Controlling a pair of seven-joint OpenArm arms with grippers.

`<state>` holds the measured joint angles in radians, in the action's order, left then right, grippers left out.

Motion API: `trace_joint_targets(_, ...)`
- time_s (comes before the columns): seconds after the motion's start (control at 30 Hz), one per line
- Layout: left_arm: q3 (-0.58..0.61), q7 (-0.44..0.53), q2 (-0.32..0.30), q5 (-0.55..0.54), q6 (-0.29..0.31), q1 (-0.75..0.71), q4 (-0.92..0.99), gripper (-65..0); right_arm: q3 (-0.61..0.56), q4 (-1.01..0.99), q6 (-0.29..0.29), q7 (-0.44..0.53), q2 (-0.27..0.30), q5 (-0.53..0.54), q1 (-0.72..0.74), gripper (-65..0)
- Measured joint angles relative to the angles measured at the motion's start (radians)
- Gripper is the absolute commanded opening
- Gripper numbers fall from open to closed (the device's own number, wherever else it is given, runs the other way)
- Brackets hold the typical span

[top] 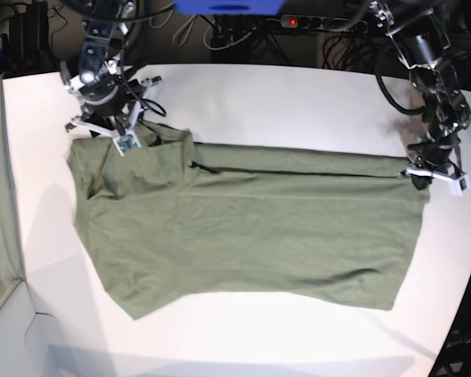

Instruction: Layout the t-shirt on the table in an organized manner, then fold the t-shirt properly

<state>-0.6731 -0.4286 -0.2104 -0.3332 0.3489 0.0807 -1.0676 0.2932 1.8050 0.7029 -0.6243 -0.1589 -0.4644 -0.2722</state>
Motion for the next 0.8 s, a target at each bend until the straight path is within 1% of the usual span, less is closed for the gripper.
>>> trace_joint_targets(0.17, -0.002, 0.000, 0.000, 0.000, 0.000, 0.000, 0.000, -65.0, 0.001, -0.003, 0.000, 0.000, 0.001, 0.000, 0.001, -37.3)
trace_joint_targets(0.4, -0.004, 0.000, 0.000, 0.000, 0.000, -0.002, 0.000, -65.0, 0.001, -0.080, -0.005, 0.058, 0.003, 0.031, 0.021, -37.3)
trace_joint_targets(0.53, -0.004, 0.000, 0.000, 0.000, 0.003, -0.002, 0.000, -65.0, 0.002, -0.089, -0.011, 0.069, 0.004, 0.035, 0.021, -38.6)
trace_joint_targets(0.57, -0.004, 0.000, 0.000, 0.000, 0.003, -0.002, 0.000, -65.0, 0.002, -0.089, -0.012, 0.071, 0.003, 0.035, 0.019, -40.6)
trace_joint_targets(0.6, -0.004, 0.000, 0.000, 0.000, 0.003, -0.002, 0.000, -65.0, 0.002, -0.089, -0.011, 0.072, 0.003, 0.039, 0.019, -44.0)
trace_joint_targets(0.67, -0.004, 0.000, 0.000, 0.000, 0.003, -0.002, 0.000, -65.0, 0.000, -0.092, -0.010, 0.072, 0.003, 0.046, 0.019, -57.1)
trace_joint_targets(0.7, -0.004, 0.000, 0.000, 0.000, 0.003, -0.003, 0.000, -65.0, 0.000, -0.095, -0.008, 0.072, 0.000, 0.048, 0.019, -65.0)
trace_joint_targets(0.77, -0.004, -0.001, 0.000, 0.000, 0.003, -0.003, -0.001, -65.0, 0.005, -0.094, -0.008, 0.072, -0.002, 0.046, 0.020, -64.8)
trace_joint_targets(0.8, -0.004, 0.000, 0.000, 0.000, 0.003, -0.003, -0.001, -65.0, 0.011, -0.092, -0.008, 0.072, -0.003, 0.046, 0.022, -63.5)
